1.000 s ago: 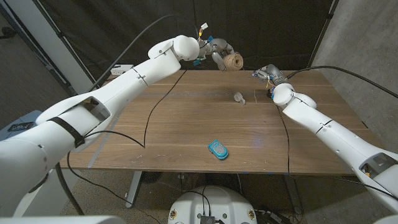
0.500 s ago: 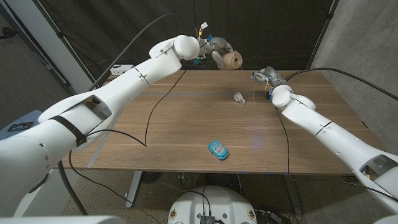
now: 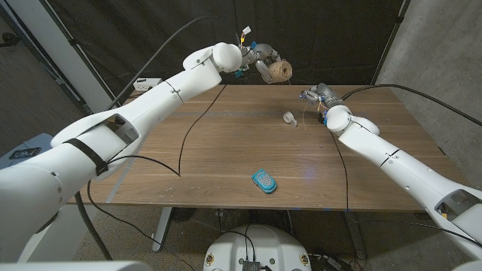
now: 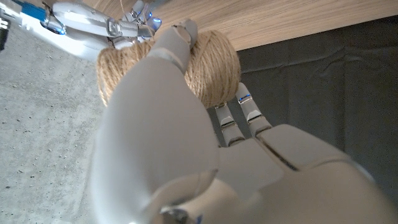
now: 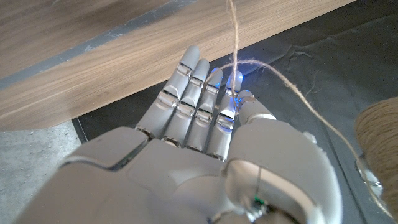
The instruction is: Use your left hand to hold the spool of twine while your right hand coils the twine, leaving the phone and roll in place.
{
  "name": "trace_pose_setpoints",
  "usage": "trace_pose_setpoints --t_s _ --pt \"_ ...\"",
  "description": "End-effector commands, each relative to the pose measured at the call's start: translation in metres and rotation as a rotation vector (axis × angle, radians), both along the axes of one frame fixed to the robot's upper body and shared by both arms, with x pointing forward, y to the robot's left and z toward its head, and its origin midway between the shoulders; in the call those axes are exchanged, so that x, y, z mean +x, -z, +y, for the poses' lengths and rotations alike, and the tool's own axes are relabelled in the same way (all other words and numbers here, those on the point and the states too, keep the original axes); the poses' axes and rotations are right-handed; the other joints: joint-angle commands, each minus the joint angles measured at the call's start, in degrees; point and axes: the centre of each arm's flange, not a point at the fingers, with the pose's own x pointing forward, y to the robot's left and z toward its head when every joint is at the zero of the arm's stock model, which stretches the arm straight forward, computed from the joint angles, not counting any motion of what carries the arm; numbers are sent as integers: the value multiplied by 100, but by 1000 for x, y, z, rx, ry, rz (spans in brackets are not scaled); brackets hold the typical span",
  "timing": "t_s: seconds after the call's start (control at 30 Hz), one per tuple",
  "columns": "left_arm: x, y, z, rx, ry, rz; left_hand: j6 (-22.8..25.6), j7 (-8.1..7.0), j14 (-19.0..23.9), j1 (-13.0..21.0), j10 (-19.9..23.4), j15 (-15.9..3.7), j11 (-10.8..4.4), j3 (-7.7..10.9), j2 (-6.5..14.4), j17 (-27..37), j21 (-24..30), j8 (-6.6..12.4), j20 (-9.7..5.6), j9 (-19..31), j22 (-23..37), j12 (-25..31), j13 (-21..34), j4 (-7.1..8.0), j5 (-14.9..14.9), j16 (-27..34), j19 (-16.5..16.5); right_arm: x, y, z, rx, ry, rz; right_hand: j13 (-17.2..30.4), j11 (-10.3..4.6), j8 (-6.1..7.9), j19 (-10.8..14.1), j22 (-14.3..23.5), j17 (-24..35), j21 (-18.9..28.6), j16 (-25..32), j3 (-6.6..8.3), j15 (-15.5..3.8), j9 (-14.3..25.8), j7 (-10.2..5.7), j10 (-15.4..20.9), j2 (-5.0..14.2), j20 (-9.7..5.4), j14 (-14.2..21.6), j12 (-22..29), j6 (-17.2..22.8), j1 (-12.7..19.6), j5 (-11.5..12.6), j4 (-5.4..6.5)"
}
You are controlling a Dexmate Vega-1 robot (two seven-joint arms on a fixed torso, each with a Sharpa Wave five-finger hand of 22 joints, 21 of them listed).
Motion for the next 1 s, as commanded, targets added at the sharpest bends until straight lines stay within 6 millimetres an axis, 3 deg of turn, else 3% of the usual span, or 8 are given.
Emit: trace_pose_setpoints --t_s 0.03,0.87,1.0 --pt "5 -3 -2 -24 -2 0 685 624 330 -222 801 85 580 51 629 180 35 170 30 339 8 125 71 55 32 1899 -5 -2 5 8 1 -18 10 9 -42 -6 -14 16 18 17 -13 -12 -632 8 19 31 -6 -182 39 -13 51 60 -2 -11" --pt "8 -5 -2 -53 -12 -7 694 635 327 -227 808 80 588 57 632 181 74 160 37 352 0 128 70 57 61 1913 -13 -16 17 22 -9 -61 24 9 -51 -7 -27 13 30 32 -24 -19 -623 7 -1 35 -6 -181 36 -13 60 58 -2 -5" --pt "9 -6 -2 -56 -12 -8 691 630 332 -229 810 77 584 56 627 180 83 161 34 360 -2 136 80 56 67 1917 -11 -19 18 25 -14 -69 26 9 18 -8 -37 13 30 32 -28 -21 -624 7 -1 44 -8 -184 34 -10 58 57 -3 -4"
